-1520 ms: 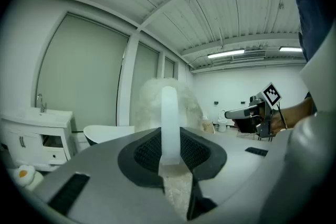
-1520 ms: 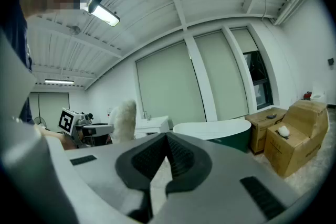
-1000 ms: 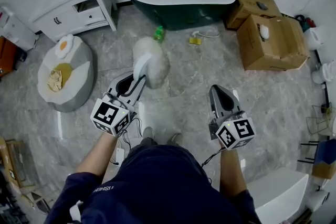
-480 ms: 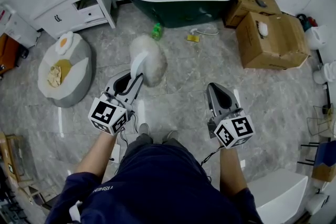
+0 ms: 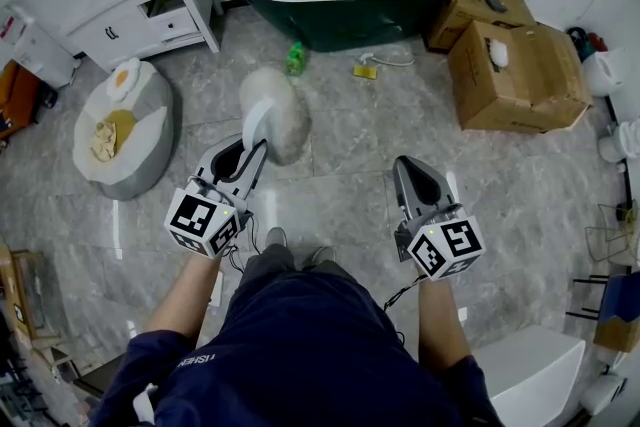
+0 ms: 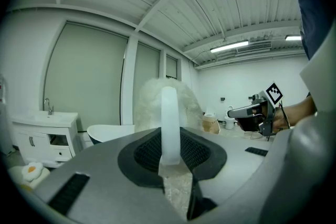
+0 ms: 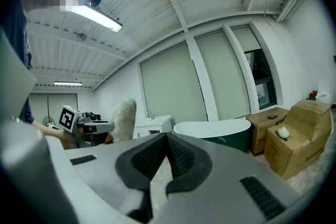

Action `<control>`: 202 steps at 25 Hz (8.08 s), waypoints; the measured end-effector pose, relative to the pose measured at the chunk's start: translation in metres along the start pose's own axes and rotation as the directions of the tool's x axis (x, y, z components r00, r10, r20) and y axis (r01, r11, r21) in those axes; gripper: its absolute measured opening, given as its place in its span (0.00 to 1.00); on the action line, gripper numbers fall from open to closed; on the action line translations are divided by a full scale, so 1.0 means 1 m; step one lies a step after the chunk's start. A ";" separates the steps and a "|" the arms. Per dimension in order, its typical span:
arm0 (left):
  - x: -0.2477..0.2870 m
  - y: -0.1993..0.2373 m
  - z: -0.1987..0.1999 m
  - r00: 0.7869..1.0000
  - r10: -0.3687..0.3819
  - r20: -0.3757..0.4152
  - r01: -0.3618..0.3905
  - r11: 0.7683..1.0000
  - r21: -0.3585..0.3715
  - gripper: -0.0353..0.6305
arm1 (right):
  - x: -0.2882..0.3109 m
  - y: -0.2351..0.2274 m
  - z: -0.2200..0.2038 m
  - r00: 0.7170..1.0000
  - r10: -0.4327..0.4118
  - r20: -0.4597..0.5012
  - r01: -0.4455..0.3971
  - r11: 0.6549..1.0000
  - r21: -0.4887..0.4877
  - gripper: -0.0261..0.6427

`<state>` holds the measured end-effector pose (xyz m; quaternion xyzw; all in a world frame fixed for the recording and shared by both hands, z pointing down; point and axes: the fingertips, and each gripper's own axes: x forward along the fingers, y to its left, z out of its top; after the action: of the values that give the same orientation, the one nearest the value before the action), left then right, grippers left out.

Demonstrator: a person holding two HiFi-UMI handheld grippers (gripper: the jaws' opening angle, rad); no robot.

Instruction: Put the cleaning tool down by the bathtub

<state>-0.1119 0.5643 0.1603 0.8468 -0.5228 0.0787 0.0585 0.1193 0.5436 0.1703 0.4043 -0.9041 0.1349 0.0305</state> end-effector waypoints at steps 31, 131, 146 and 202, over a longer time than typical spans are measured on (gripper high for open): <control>0.109 0.096 -0.004 1.000 0.006 -0.004 -0.007 0.999 -0.037 0.20 | 0.128 -0.064 0.007 0.999 0.001 -0.047 -0.001 1.000 0.012 0.05; 0.688 0.330 -0.084 0.927 -0.096 -0.364 0.072 0.994 -0.079 0.20 | 0.608 -0.499 0.006 0.981 -0.007 -0.193 0.035 0.989 0.143 0.05; 0.735 0.333 -0.286 0.807 -0.300 -0.509 0.305 0.949 -0.077 0.20 | 0.628 -0.531 -0.163 0.954 -0.199 -0.222 0.240 0.955 0.173 0.05; 0.866 0.333 -0.837 0.476 -0.181 -0.861 0.535 0.836 0.120 0.22 | 0.695 -0.650 -0.580 0.965 -0.152 -0.215 0.201 0.952 0.230 0.05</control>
<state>-0.0885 -0.1910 1.1553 0.7957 -0.2147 0.5468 0.1478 0.1022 -0.2170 0.9850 0.4692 -0.8326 0.2835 0.0795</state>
